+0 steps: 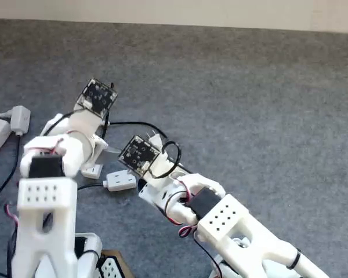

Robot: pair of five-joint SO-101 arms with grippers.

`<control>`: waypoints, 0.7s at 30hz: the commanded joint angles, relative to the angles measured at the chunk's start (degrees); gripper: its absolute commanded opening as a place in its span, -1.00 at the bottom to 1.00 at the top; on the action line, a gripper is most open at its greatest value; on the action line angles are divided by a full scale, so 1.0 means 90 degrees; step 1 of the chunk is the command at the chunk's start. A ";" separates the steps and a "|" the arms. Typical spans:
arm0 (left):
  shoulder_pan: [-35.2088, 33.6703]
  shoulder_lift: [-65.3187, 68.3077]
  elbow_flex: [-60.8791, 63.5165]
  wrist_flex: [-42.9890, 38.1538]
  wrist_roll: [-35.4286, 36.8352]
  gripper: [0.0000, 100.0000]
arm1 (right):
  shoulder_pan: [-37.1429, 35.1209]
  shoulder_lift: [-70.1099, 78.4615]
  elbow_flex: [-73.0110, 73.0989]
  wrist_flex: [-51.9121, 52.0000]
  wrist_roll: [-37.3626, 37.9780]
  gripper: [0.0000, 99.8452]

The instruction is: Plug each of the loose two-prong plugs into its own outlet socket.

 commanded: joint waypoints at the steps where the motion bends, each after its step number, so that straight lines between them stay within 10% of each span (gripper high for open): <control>1: 0.0288 -0.0708 0.0083 -0.0176 0.0254 -0.18 | -0.0269 -0.0151 -0.0044 -0.0015 -0.0127 -0.98; 21: 0.0904 -0.0786 0.0718 0.0684 0.0547 -0.18 | 0.0132 -0.0239 -0.0249 0.0386 -0.0303 -0.98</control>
